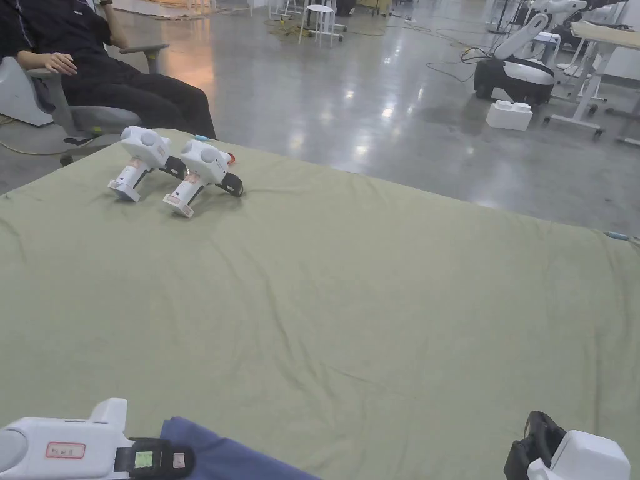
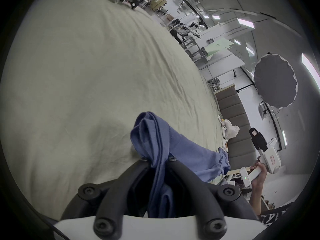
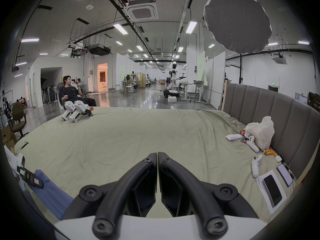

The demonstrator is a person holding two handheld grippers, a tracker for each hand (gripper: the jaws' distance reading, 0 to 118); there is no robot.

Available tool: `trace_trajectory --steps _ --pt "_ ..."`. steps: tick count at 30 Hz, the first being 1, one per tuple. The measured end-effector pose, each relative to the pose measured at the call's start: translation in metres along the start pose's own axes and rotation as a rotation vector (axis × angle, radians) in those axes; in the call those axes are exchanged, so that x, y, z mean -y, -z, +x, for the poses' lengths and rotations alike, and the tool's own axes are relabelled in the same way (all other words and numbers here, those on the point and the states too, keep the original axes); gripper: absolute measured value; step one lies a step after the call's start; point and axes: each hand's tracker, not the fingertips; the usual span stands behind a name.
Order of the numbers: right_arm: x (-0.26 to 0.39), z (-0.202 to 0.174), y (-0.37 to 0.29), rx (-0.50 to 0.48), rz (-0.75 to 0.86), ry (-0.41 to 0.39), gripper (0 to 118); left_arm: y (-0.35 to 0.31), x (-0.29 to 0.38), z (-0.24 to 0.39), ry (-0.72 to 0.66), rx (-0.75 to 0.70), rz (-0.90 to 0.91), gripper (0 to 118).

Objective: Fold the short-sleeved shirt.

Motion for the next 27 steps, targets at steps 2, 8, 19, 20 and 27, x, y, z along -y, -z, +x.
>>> trace_trajectory --steps 2,8,19,20,27 --pt "0.000 0.002 0.000 0.002 0.001 0.004 1 -0.010 -0.007 0.009 0.030 -0.058 0.031 7" --pt "0.000 0.008 0.000 0.005 0.000 0.005 1 -0.068 -0.027 0.042 0.096 -0.191 0.124 7" --pt "0.006 0.009 0.003 -0.017 -0.009 0.027 1 -0.089 -0.009 0.100 0.147 -0.229 0.120 7" --pt "0.006 0.009 0.003 -0.018 -0.010 0.028 1 -0.084 -0.007 0.104 0.151 -0.198 0.110 7" --pt "0.013 0.016 0.002 -0.016 -0.019 0.038 1 -0.029 0.016 0.155 0.184 -0.041 0.026 7"
